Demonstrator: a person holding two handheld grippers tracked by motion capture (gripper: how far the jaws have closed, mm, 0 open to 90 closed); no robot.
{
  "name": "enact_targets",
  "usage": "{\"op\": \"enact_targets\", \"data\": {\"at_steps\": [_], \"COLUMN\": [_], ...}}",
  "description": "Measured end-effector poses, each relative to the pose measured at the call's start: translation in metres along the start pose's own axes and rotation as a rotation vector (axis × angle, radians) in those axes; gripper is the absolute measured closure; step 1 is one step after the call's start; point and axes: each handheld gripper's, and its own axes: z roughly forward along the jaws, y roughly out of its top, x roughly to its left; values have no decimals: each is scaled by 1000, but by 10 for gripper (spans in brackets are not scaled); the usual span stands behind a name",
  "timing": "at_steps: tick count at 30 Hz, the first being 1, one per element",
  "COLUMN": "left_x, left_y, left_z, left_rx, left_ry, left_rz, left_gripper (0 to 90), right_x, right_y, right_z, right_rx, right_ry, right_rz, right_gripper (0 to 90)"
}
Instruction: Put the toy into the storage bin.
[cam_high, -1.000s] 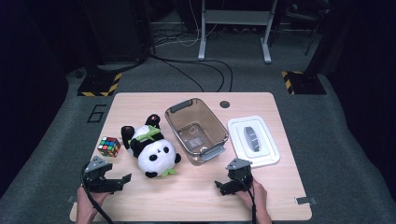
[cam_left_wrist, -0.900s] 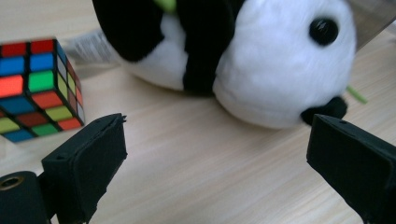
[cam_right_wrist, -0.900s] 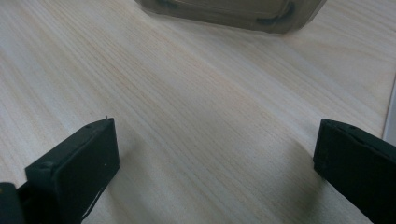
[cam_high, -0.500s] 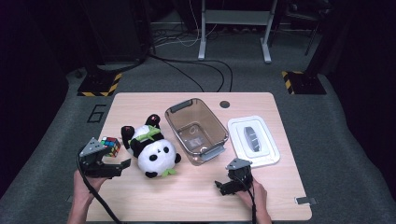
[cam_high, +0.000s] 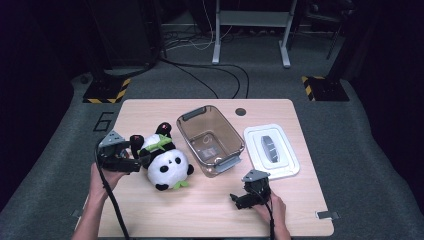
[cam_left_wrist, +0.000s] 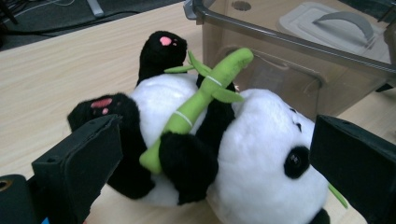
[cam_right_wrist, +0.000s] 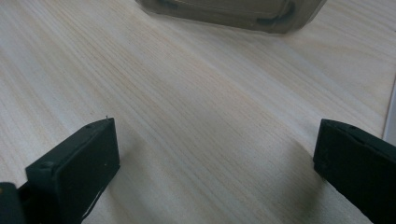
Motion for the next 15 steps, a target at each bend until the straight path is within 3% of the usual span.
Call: {"op": "enact_targets", "data": {"at_steps": [10,15], "left_x": [-2,-2], "left_y": [19,22], "left_z": [35,56], "left_rx": [25,77], "left_ry": [-38,-59], "left_rz": [22,28], "left_gripper": [74,98], "right_x": [-1,0], "right_y": [0,0], "right_z": [0,0], "right_rx": [-6,-5], "right_ry": [-1,-1], "right_rz": [-10,-6], "right_gripper": [0,0]}}
